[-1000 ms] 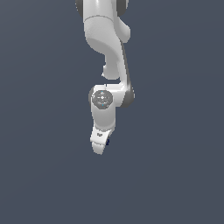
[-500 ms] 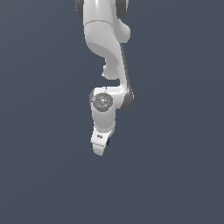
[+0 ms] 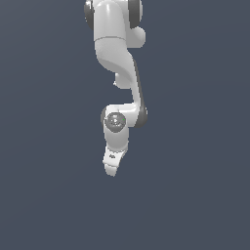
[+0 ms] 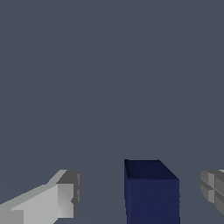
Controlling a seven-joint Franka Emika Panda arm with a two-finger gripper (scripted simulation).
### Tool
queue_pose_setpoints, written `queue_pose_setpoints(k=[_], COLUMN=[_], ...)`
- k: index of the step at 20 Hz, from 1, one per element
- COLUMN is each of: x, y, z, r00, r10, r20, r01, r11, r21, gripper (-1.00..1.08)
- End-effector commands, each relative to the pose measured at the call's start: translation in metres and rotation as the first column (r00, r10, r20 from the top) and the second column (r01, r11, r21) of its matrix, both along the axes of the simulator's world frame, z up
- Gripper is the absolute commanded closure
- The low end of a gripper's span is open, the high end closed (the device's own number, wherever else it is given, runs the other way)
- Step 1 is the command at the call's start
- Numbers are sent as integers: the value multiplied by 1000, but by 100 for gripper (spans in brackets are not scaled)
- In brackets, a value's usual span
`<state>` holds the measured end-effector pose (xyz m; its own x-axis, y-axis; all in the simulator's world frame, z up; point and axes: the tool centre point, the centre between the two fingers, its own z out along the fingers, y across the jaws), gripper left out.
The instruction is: Pick up the object and move it to a goal position.
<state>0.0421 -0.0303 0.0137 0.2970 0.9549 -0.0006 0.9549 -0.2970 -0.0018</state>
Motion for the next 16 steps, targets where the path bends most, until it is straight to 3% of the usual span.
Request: queue_pose_setpoints(k=[1,16], x=[1,-2], y=[0,0], z=[-1,2], r00=[1000,1000], r10=[0,-1], r20=[2,2], r01=[0,1], r11=[1000,1000], r21=[0,0], gripper=[108,108])
